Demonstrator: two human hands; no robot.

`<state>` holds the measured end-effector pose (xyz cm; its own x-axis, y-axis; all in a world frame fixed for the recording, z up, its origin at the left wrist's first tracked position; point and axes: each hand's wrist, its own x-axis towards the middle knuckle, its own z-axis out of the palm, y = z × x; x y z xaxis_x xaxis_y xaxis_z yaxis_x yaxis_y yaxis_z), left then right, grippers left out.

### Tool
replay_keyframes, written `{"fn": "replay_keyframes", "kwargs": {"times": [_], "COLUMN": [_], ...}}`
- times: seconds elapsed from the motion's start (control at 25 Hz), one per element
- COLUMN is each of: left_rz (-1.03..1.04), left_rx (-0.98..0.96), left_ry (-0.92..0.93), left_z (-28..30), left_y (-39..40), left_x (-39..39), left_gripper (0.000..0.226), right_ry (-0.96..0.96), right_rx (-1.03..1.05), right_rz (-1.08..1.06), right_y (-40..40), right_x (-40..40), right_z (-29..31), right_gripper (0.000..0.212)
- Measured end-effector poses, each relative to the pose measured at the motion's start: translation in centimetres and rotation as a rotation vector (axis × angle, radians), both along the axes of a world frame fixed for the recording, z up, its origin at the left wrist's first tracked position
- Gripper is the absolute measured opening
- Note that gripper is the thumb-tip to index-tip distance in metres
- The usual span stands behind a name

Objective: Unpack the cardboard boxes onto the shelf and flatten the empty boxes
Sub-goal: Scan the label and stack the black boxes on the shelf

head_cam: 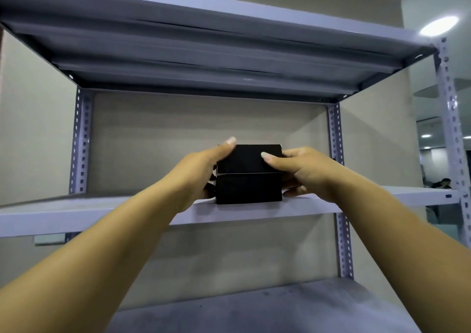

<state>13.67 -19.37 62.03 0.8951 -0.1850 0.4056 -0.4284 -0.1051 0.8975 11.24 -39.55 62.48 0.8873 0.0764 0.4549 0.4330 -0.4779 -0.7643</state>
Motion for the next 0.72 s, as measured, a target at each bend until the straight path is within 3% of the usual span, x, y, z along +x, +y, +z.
{"fn": "replay_keyframes", "kwargs": {"times": [0.2,0.4,0.6,0.72], "left_rz": [0.039,0.066,0.243,0.354], "left_rx": [0.129,0.172,0.303,0.412], "left_ry": [-0.098,-0.091,-0.121,-0.149], "left_z": [-0.6,-0.1,0.5,1.1], "left_y": [1.2,0.8,-1.1,-2.7], "left_x": [0.7,2.3,4.2,5.6], "left_gripper": [0.031,0.062,0.042,0.044], "right_ry": [-0.020,0.004,0.005,0.016], "right_rx": [0.033,-0.003,-0.005,-0.055], "right_rz": [0.017,0.047,0.042,0.006], "right_y": [-0.4,-1.0,-2.3,-3.5], "right_x": [1.5,3.7,6.4,8.1], "right_z": [-0.1,0.3,1.0,1.3], "right_gripper": [0.039,0.038,0.033,0.029]}}
